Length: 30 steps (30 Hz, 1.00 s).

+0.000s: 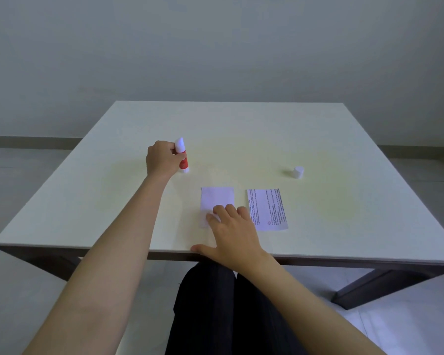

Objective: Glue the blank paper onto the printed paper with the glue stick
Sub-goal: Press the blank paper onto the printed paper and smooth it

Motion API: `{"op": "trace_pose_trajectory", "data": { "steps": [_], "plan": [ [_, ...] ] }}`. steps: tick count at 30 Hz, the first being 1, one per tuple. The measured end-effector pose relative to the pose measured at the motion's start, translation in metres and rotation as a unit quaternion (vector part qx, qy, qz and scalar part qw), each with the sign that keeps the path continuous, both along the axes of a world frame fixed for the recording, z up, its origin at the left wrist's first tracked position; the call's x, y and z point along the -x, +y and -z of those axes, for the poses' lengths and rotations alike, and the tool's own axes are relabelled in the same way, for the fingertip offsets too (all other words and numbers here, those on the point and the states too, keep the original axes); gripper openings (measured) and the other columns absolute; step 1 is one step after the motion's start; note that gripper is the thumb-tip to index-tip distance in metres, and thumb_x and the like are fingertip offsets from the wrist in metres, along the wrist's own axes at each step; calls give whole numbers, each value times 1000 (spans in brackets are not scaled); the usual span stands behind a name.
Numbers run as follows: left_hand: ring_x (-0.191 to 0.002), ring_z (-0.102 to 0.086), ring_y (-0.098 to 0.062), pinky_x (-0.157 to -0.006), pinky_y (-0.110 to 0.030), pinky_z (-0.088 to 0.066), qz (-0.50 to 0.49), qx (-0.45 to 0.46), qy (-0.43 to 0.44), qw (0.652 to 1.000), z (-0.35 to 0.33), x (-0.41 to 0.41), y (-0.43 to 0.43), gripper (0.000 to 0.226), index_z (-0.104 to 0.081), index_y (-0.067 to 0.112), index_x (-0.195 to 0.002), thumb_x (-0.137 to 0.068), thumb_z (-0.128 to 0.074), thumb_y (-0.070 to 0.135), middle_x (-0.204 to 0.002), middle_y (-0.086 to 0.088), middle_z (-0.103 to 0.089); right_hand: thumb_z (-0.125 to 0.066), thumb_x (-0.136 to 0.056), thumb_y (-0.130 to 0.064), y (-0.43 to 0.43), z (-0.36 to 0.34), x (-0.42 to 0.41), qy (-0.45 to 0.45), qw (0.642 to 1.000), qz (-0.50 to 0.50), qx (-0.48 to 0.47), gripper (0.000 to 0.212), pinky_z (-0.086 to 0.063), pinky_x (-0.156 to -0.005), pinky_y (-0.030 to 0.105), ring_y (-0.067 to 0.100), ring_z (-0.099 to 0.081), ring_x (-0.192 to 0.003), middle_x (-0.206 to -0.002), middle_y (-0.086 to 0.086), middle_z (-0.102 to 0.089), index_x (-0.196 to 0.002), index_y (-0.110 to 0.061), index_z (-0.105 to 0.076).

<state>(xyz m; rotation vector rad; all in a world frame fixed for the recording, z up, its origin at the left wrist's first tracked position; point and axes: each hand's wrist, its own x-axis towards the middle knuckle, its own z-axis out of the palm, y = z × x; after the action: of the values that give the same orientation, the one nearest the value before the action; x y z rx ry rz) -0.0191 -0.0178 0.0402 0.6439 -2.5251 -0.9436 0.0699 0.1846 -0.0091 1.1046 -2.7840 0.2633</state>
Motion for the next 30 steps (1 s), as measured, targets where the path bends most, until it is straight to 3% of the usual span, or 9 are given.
{"op": "trace_pose_trajectory", "data": {
  "steps": [6, 8, 12, 16, 19, 21, 24, 28, 30],
  "plan": [
    [-56, -52, 11, -55, -24, -35, 6, -17, 25, 1000, 9, 0, -2, 36, -62, 21, -49, -84, -57, 28, -48, 31, -61, -59, -74, -66, 3, -7, -8, 13, 999, -27, -11, 65, -35, -89, 36, 27, -52, -99, -106, 4, -60, -104, -9, -65],
    [-76, -59, 0, -68, -29, -44, -3, -36, 5, 999, 5, -1, -2, 21, -72, 10, -79, -78, -66, 30, -85, 12, -75, -70, -64, -63, 3, -7, -16, 51, 998, -23, -15, 50, -45, -80, 30, 21, -59, -83, -87, -2, -65, -83, -17, -72],
    [-138, -31, -24, -108, -39, -30, -38, -16, 28, 999, -4, -8, 2, 88, -28, 9, -145, -75, -74, 37, -150, -10, -30, -80, -54, -33, 0, -4, -30, 121, 991, -43, 26, 25, -40, -56, 24, 17, -50, -57, -58, -7, -53, -52, -21, -58],
    [-120, -48, -16, -101, -32, -36, -41, -31, 225, 973, -24, -34, 23, 59, -43, 10, -134, -83, -66, 28, -132, -8, -48, -71, -43, -2, 0, 1, -35, 176, 978, -65, 94, 28, -26, -49, 27, 20, -41, -51, -54, -1, -46, -49, -16, -48],
    [-69, -57, 5, -71, -20, -46, -8, -83, 293, 952, -36, -57, 40, 10, -63, 15, -85, -87, -56, 21, -73, 15, -66, -75, -60, -5, 5, -14, -27, 142, 970, -23, 198, 20, -35, -42, 29, 24, -48, -51, -57, 3, -54, -53, -10, -58],
    [-50, -52, 1, -57, -15, -40, 10, -112, 300, 947, -37, -71, 51, 29, -56, 17, -61, -90, -52, 22, -50, 18, -60, -68, -76, -9, 11, -32, -16, 59, 954, 41, 292, 12, -41, -43, 29, 24, -54, -56, -64, 5, -59, -64, -7, -67],
    [-45, -47, -4, -52, -17, -36, 46, -151, 300, 941, -29, -89, 72, 34, -53, 16, -56, -89, -53, 23, -45, 7, -53, -63, -85, -9, 30, -54, 11, -113, 886, 136, 429, 14, -39, -54, 19, 9, -52, -55, -67, 0, -63, -75, -9, -73],
    [-46, -56, -4, -52, -16, -41, 88, -198, 193, 957, -10, -94, 97, 27, -60, 13, -63, -84, -65, 29, -50, 5, -58, -60, -90, -8, 51, -69, 35, -308, 676, 197, 640, 19, -45, -47, 18, 7, -56, -44, -61, 2, -63, -75, -12, -72],
    [-55, -67, -7, -54, -18, -47, 99, -271, 129, 949, -3, -90, 105, 17, -64, 16, -70, -82, -68, 27, -59, 7, -67, -60, -91, -7, 57, -68, 36, -346, 620, 190, 678, 17, -51, -49, 21, 13, -63, -51, -65, 5, -65, -79, -10, -71]
  ]
}}
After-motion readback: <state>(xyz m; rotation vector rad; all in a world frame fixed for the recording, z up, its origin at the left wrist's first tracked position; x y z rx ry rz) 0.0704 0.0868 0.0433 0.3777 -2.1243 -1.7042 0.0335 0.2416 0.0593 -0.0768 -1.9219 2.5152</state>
